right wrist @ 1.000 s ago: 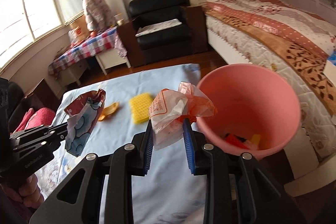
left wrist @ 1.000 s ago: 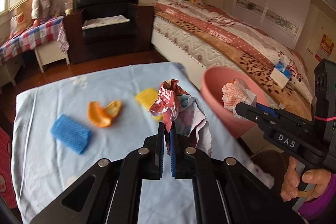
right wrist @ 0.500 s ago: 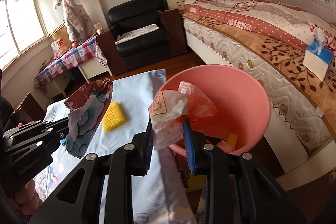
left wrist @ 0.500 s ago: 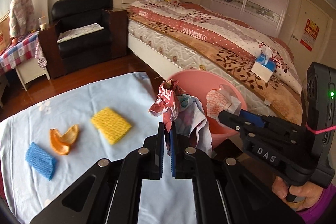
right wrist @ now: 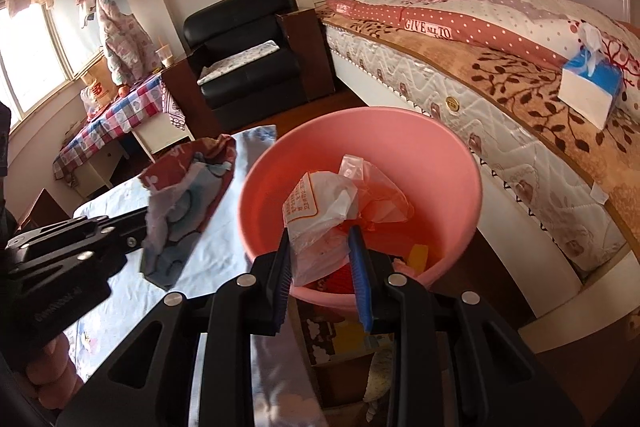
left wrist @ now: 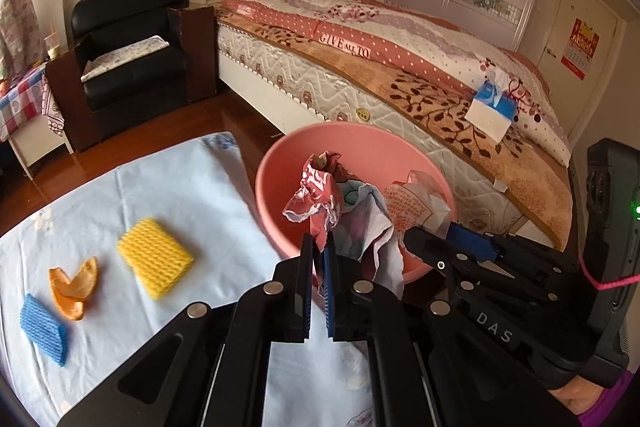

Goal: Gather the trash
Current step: 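Carry the pink bag and patterned wrapper over the pink bucket and release both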

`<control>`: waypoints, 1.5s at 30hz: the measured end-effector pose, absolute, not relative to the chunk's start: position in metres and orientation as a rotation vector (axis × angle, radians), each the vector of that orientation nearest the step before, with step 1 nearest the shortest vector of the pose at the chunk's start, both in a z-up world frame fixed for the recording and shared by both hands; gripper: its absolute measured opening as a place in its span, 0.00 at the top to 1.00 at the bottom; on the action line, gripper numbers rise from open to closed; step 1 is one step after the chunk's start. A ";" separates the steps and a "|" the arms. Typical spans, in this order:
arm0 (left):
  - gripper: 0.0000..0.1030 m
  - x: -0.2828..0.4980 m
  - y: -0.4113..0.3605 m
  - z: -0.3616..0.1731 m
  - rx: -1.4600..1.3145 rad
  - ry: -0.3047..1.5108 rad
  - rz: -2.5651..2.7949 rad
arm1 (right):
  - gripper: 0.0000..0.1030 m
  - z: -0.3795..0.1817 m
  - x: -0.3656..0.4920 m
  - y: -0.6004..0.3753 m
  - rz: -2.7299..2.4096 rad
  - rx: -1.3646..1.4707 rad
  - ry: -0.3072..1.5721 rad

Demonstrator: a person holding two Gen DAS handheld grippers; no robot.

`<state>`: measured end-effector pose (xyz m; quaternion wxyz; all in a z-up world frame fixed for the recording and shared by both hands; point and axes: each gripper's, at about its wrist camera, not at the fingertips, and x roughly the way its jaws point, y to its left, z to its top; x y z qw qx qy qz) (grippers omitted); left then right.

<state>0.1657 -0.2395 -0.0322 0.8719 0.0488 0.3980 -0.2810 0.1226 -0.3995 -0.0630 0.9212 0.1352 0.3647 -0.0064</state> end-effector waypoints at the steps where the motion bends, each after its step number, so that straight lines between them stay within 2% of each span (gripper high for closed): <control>1: 0.96 0.167 -0.243 -0.034 0.106 0.836 -0.590 | 0.73 -0.064 0.123 -0.402 -0.017 0.279 0.751; 14: 0.96 0.187 -0.286 -0.059 0.145 0.894 -0.597 | 0.73 -0.076 0.138 -0.420 -0.027 0.269 0.775; 28: 0.95 0.203 -0.292 -0.075 0.145 0.941 -0.587 | 0.73 -0.090 0.153 -0.424 -0.032 0.241 0.827; 31: 0.91 0.204 -0.291 -0.073 0.135 0.928 -0.580 | 0.72 -0.092 0.154 -0.424 -0.036 0.239 0.832; 33: 0.81 0.204 -0.289 -0.072 0.128 0.927 -0.580 | 0.71 -0.093 0.155 -0.423 -0.043 0.234 0.837; 35: 0.65 0.205 -0.286 -0.070 0.119 0.921 -0.572 | 0.69 -0.094 0.156 -0.423 -0.047 0.235 0.842; 40: 0.56 0.204 -0.280 -0.064 0.104 0.906 -0.576 | 0.64 -0.094 0.156 -0.422 -0.054 0.242 0.846; 43: 0.55 0.204 -0.276 -0.061 0.095 0.900 -0.570 | 0.57 -0.092 0.156 -0.422 -0.052 0.245 0.845; 45: 0.55 0.203 -0.272 -0.059 0.085 0.896 -0.568 | 0.56 -0.091 0.156 -0.421 -0.050 0.242 0.844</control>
